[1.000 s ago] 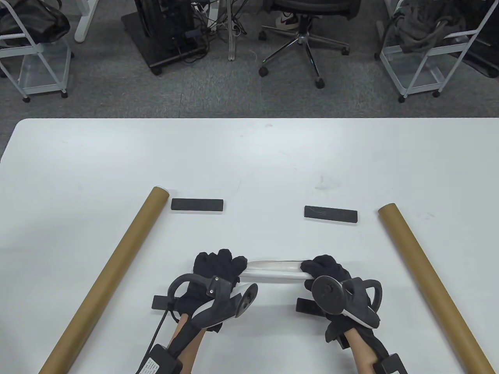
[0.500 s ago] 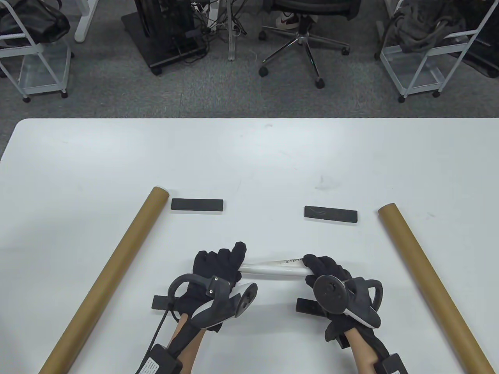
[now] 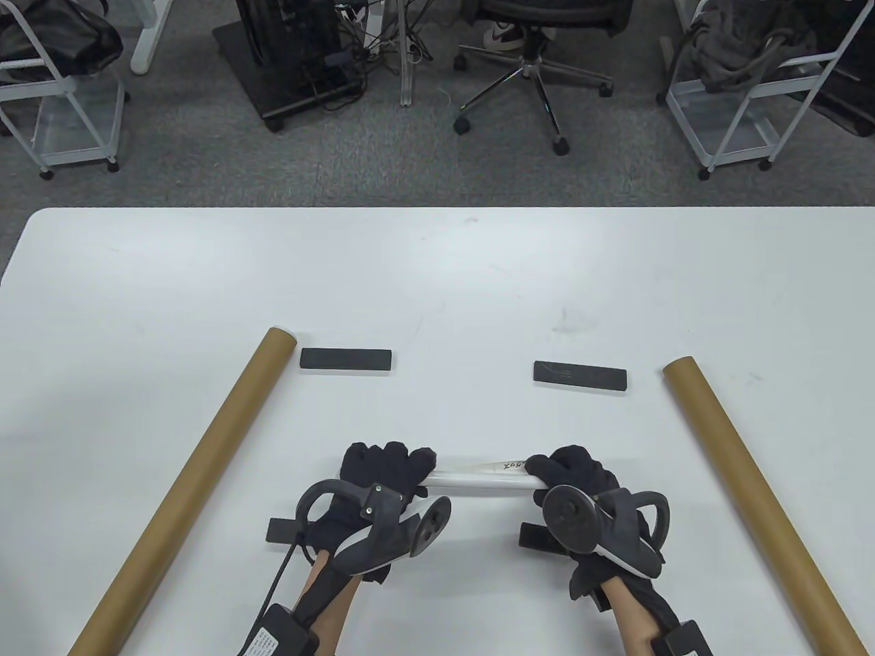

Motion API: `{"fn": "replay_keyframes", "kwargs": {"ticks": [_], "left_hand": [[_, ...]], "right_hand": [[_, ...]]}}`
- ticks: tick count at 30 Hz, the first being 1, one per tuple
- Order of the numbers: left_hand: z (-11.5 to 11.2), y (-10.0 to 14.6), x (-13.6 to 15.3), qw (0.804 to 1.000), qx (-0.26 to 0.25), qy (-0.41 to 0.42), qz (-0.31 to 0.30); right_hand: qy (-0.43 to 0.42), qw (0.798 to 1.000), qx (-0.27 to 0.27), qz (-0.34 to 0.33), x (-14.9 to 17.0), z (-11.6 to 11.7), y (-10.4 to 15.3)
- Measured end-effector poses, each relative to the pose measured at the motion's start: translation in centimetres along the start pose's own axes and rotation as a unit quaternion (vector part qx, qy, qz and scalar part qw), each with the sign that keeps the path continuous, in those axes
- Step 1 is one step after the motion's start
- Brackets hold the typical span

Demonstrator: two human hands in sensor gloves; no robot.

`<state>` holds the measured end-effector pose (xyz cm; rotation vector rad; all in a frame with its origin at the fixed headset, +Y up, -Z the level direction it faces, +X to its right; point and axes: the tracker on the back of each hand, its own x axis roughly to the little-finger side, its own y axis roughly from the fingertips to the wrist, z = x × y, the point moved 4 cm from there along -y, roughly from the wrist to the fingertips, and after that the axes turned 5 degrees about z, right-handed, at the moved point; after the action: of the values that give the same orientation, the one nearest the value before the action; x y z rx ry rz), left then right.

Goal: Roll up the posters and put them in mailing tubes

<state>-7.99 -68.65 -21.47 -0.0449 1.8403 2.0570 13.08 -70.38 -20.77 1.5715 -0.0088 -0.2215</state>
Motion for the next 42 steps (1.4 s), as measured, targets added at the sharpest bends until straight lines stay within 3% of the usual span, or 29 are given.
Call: {"fn": "replay_keyframes", "kwargs": {"ticks": [13,20,25,42], "left_hand": [[-0.1,0.0,0.0,1.0,0.003,0.006,0.004],[-0.3,-0.1,0.1,1.0,0.008,-0.001,0.002],[0.0,0.1,0.1,1.0,-0.005,0.006,0.0],[-0.3,0.0,-0.3,1.0,0.006,-0.01,-0.008]], "right_hand": [[0.0,1.0,-0.001,-0.002,-0.1,0.1,-0.1],[-0.033,0.998,-0.052,-0.019,-0.5,0.9,-0.1],[0.008,1.0,-0.005,-0.005,-0.6,0.2,0.1],[0.012,1.0,-0.011,-0.008,-0.5,0.1,0.0]]}}
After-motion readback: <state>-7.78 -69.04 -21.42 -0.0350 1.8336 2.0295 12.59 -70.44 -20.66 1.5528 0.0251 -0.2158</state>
